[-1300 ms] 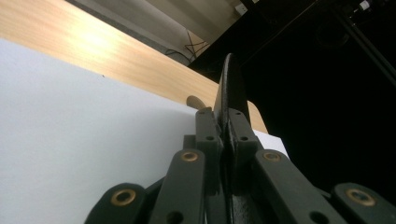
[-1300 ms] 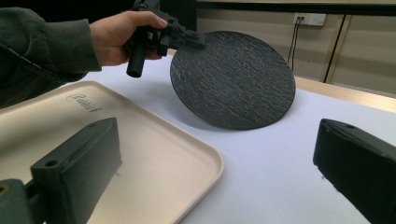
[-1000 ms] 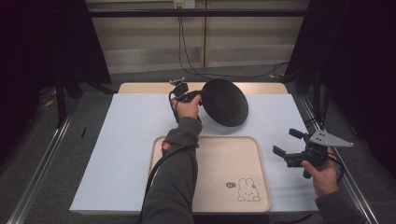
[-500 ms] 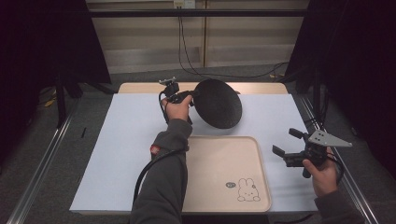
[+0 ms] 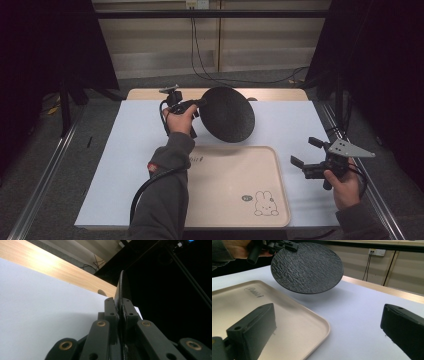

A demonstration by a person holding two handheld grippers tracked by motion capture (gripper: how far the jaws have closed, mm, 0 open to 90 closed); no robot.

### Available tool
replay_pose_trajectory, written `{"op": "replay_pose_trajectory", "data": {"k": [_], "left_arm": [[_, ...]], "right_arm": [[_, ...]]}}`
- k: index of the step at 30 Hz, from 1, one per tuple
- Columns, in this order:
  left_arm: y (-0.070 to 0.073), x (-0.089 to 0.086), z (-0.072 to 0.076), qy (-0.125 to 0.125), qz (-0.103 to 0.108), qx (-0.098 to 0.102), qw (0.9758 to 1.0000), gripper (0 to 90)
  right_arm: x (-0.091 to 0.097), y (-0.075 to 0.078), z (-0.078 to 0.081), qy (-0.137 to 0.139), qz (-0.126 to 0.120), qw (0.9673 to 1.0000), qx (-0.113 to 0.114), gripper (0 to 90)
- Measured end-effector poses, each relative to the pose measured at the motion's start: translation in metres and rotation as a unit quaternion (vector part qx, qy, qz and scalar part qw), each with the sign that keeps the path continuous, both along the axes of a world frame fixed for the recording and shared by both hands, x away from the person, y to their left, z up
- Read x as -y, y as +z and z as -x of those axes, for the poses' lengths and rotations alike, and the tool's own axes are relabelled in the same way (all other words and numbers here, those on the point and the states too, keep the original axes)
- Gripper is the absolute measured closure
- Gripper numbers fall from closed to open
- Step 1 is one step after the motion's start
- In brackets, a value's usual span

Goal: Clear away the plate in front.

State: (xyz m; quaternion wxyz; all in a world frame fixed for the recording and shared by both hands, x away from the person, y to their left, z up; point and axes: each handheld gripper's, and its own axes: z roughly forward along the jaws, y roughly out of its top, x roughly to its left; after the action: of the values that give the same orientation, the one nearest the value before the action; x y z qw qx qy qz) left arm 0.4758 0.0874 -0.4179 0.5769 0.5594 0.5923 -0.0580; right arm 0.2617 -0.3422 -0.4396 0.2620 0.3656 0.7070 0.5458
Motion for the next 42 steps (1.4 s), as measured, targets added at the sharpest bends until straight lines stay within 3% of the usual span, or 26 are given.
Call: {"op": "replay_pose_trajectory", "data": {"k": [2,3,4,13,21,28,42], "left_arm": [[0.001,-0.003,0.003,-0.004,-0.002,0.002,1.0,85.4],[0.002,-0.004,0.005,-0.004,-0.013,-0.003,0.9999,85.3],[0.002,-0.004,0.006,-0.005,-0.002,0.004,1.0,85.3],[0.003,-0.015,0.018,-0.03,-0.01,0.004,0.9995,85.0],[0.002,-0.025,0.027,-0.044,0.006,-0.006,0.999,85.6],[0.008,-0.033,0.034,-0.06,-0.006,-0.006,0.9981,85.4],[0.007,-0.043,0.05,-0.086,-0.009,-0.009,0.9962,85.4]], "right_arm": [[0.0,0.0,0.0,-0.002,0.001,1.0,0.004,0.0],[0.0,0.0,0.0,0.0,0.001,1.0,0.003,0.0],[0.0,0.0,0.0,0.0,0.001,1.0,0.003,0.0],[0.0,0.0,0.0,0.0,0.003,1.0,0.006,0.0],[0.0,0.0,0.0,0.0,0.001,1.0,0.006,0.0],[0.0,0.0,0.0,0.007,0.004,1.0,0.0,0.0],[-0.002,-0.001,-0.001,0.0,0.006,1.0,0.004,0.0]]}}
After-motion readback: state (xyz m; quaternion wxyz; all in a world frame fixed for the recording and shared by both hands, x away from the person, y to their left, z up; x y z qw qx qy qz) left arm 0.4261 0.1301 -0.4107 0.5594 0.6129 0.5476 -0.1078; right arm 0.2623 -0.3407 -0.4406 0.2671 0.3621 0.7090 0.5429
